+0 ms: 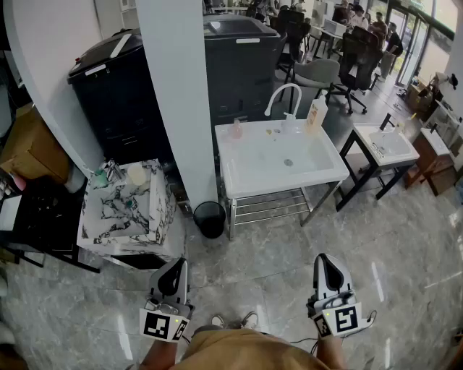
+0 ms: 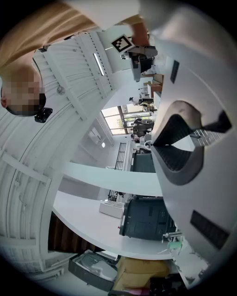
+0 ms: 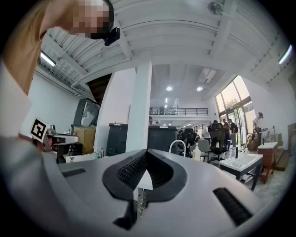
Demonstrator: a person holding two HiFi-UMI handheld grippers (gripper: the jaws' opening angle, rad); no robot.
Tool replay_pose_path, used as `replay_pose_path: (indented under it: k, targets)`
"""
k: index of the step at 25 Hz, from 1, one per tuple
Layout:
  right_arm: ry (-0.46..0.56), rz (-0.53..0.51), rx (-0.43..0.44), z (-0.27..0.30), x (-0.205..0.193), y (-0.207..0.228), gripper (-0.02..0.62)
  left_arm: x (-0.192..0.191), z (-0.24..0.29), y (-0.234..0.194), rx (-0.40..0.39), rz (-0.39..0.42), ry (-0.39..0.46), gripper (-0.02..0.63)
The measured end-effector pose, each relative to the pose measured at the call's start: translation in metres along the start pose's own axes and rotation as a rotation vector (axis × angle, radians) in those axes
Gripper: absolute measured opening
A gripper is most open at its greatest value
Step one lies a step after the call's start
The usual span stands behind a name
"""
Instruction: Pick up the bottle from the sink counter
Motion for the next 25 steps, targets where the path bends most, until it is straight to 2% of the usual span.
replay_pose_path:
  k: [12,19,25]
  targets:
    - [-0.017,-0.051,-0.018,0.006,-0.007,0.018,0.000,0.002,0.019,0.013,-0.015,0.013,0.013,0.002]
    - [0.015,0.048,0.000,0.007,-0.010,0.029,0.000,0.000,0.026,0.020,-0.013,0.012,0.006,0.002]
    - [0.001,0.015,0.032,0.011,-0.014,0.044,0.000,0.002,0.036,0.037,0.009,0.016,0.006,0.002]
Point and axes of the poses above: the fingertips, and each gripper's own axes: z forward along the fingers, y to its right, x out of its top, the point moved 5 cm from there along -z, backward along the fingers, and after that the axes turned 15 degrees about -y, right-handed, at the moved point
